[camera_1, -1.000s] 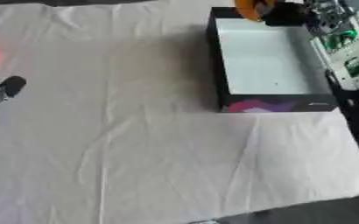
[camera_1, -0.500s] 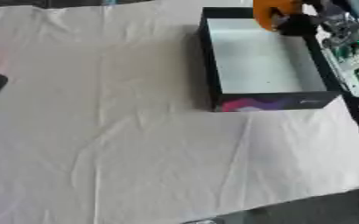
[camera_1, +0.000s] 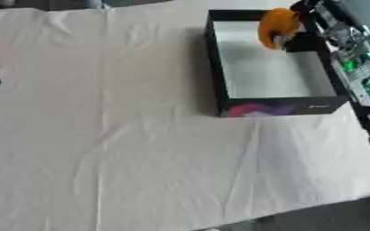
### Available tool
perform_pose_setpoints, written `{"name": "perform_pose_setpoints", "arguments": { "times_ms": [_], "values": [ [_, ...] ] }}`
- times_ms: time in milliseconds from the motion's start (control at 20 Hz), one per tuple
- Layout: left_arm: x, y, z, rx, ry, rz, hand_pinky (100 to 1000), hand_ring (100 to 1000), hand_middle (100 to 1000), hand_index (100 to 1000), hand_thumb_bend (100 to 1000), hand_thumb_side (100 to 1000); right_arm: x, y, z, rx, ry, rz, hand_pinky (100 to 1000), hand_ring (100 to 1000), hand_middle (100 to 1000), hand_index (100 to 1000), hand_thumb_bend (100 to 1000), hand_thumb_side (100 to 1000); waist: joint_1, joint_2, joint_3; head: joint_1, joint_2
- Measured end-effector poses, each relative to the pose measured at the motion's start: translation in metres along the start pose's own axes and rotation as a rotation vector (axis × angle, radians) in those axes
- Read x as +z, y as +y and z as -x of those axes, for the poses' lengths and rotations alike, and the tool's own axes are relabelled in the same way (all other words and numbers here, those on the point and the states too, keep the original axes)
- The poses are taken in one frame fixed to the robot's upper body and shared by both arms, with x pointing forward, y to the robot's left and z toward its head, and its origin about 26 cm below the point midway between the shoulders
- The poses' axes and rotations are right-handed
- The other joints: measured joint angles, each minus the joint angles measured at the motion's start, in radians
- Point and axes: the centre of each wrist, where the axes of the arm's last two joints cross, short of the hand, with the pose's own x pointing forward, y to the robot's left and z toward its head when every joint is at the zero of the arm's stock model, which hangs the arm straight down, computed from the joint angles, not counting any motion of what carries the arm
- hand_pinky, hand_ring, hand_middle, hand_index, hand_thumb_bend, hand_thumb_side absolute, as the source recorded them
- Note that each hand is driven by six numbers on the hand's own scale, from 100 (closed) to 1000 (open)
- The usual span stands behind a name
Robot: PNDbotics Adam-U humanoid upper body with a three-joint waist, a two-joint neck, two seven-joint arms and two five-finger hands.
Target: Pick up the objects with one hand, pass them to the other hand, and then place them into the box on the other side of the table.
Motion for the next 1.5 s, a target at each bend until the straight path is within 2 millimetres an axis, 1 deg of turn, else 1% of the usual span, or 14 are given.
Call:
{"name": "perform_pose_setpoints", "arguments": {
  "times_ms": [100,250,500,550,650,750,850,900,950,1000,1050,1100,1250,1500],
  "values": [
    [0.0,0.001,0.0,0.0,-0.001,-0.006,772,730,706,830,661,486,-0.001,0.001,0.002,0.024,0.009,-0.009,946,925,918,935,578,480,0.0,0.0,0.0,-0.002,0.0],
    [0.0,0.002,0.0,-0.001,0.0,-0.011,771,730,705,830,661,484,-0.001,0.0,0.005,0.066,0.034,0.01,946,927,921,944,609,514,0.0,0.0,0.0,-0.003,0.0],
    [0.0,0.002,0.0,-0.001,0.002,-0.018,776,729,693,829,660,482,-0.001,-0.003,0.006,0.091,0.07,0.067,940,905,903,933,586,505,0.0,0.0,0.0,-0.005,0.0],
    [0.0,0.003,0.0,-0.002,0.004,-0.02,777,729,687,829,660,482,-0.001,-0.004,0.006,0.081,0.072,0.084,941,899,897,926,540,527,0.0,0.0,0.0,-0.003,0.0],
    [0.0,0.003,0.001,-0.003,0.007,-0.024,778,729,678,829,661,480,-0.001,-0.008,-0.001,0.028,0.054,0.132,942,879,874,911,352,595,0.001,0.0,0.0,0.007,0.0],
    [0.0,0.004,0.002,-0.005,0.011,-0.032,779,729,675,829,660,477,0.0,-0.013,-0.013,-0.068,0.011,0.192,945,873,870,914,231,630,0.002,0.0,0.001,0.027,0.001],
    [0.0,0.007,0.003,-0.009,0.019,-0.043,779,731,673,829,661,470,0.002,-0.019,-0.027,-0.186,-0.041,0.247,949,872,872,920,164,686,0.006,0.0,0.003,0.053,0.003],
    [0.0,0.009,0.004,-0.016,0.023,-0.049,779,732,674,830,662,467,0.003,-0.021,-0.035,-0.246,-0.069,0.267,952,871,872,923,154,696,0.007,0.0,0.005,0.068,0.006],
    [0.0,0.011,0.005,-0.025,0.027,-0.056,779,733,675,831,663,464,0.003,-0.024,-0.042,-0.308,-0.095,0.281,954,869,871,925,161,698,0.009,0.0,0.008,0.083,0.009],
    [0.0,0.015,0.006,-0.036,0.03,-0.064,778,734,677,832,663,457,0.004,-0.025,-0.049,-0.371,-0.121,0.289,950,859,864,921,253,622,0.011,0.0,0.01,0.099,0.01],
    [-0.001,0.019,0.006,-0.049,0.033,-0.073,778,734,677,833,660,451,0.004,-0.026,-0.055,-0.432,-0.145,0.294,948,855,859,917,311,572,0.012,-0.002,0.01,0.115,0.01],
    [-0.001,0.024,0.008,-0.064,0.037,-0.081,778,736,680,834,661,443,0.005,-0.027,-0.06,-0.484,-0.167,0.298,945,852,857,913,340,545,0.014,-0.003,0.013,0.131,0.01],
    [-0.002,0.039,0.012,-0.119,0.056,-0.105,779,741,688,840,670,440,0.005,-0.026,-0.071,-0.575,-0.216,0.295,941,843,848,906,341,530,0.021,-0.005,0.019,0.165,0.01],
    [-0.012,0.067,0.021,-0.219,0.106,-0.08,782,749,701,842,692,441,0.004,-0.022,-0.081,-0.607,-0.236,0.285,938,840,844,903,347,526,0.03,-0.006,0.021,0.205,0.01]
  ]
}}
